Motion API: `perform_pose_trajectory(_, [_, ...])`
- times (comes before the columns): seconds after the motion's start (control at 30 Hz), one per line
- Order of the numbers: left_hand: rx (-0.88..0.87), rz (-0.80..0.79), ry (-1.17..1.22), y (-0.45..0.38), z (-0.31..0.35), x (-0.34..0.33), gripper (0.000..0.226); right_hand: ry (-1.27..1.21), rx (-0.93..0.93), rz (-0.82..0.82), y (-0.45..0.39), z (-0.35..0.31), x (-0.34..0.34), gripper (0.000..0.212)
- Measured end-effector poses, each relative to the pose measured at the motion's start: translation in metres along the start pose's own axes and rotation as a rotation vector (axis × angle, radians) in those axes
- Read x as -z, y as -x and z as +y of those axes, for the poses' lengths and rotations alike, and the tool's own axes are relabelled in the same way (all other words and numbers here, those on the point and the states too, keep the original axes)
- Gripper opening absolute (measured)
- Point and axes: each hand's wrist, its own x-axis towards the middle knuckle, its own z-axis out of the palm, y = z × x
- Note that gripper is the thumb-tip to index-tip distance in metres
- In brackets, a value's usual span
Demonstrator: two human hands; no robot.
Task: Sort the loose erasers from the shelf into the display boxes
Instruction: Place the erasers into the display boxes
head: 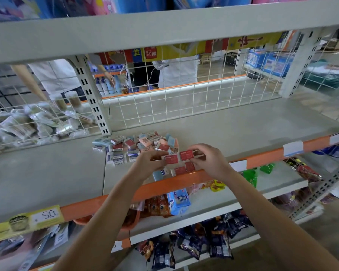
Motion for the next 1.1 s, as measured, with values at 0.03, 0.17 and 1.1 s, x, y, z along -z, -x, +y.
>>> perform_pose_trajectory(0.03, [0.025,-0.001,0.079,0.001,0.001,0.0,0.031,-0.026,-0.007,0.017,0.001,-0.001,-0.001,0.03])
perform_pose_trajectory(0.17, [0.042,0.006,0.176,0.005,-0.002,-0.003,0.027,-0.092,-0.058,0.047,0.006,-0.004,-0.004,0.032])
perform_pose_trajectory(1.1, [0.179,-0.017,0.244,0.004,0.009,-0.005,0.02,-0.418,-0.32,0.141,0.002,-0.01,-0.006,0.028])
